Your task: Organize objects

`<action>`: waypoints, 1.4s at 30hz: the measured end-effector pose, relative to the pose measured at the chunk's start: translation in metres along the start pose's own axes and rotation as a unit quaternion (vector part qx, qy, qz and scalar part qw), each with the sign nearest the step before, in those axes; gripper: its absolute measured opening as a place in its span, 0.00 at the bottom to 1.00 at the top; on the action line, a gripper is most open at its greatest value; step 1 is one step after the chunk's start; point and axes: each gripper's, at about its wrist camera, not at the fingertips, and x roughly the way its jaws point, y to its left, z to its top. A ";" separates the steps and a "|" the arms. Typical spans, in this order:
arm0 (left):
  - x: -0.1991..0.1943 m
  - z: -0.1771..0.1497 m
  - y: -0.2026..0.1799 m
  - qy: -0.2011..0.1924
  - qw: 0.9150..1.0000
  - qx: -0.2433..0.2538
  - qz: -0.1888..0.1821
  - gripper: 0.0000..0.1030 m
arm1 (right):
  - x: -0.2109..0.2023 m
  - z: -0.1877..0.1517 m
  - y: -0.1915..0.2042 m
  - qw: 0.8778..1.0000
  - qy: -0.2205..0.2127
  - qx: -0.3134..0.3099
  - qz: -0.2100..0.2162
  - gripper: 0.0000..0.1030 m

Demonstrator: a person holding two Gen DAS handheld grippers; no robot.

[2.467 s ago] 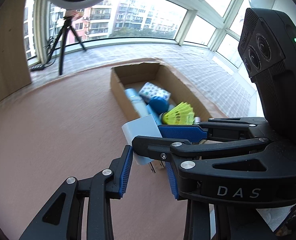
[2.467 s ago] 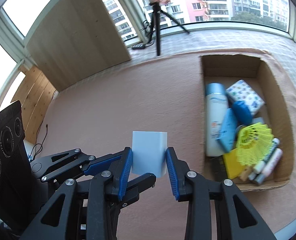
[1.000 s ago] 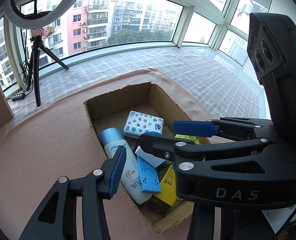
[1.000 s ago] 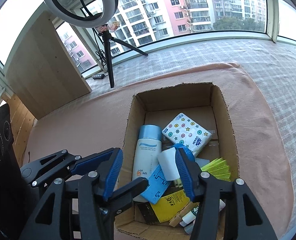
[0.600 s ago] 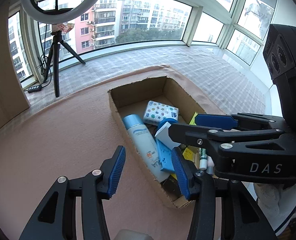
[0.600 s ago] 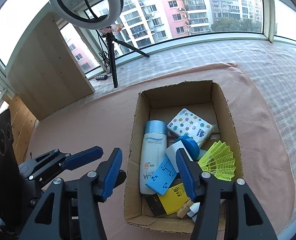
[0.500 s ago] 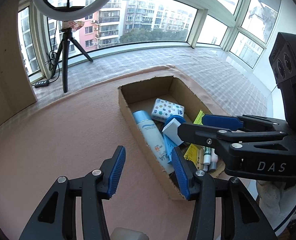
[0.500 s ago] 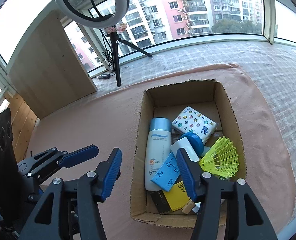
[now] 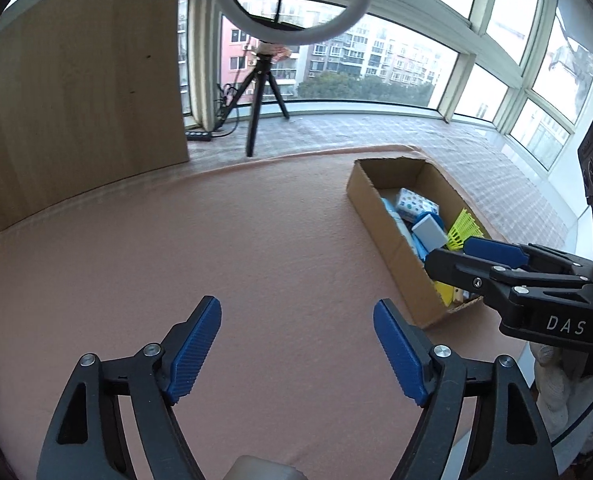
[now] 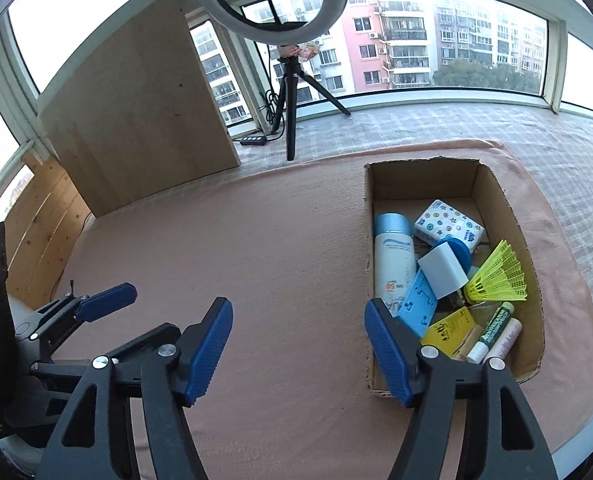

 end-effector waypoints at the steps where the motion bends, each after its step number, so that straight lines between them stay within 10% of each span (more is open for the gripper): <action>1: -0.007 -0.003 0.008 -0.003 1.000 -0.005 0.006 0.81 | 0.000 -0.002 0.006 1.000 0.001 -0.003 0.001 0.64; 19: -0.092 -0.060 0.114 -0.022 0.994 -0.079 0.077 0.89 | 0.003 -0.043 0.117 0.998 -0.005 -0.063 0.001 0.71; 42: -0.106 -0.074 0.150 -0.022 0.990 -0.094 0.098 0.93 | 0.003 -0.050 0.172 0.996 -0.018 -0.090 0.001 0.71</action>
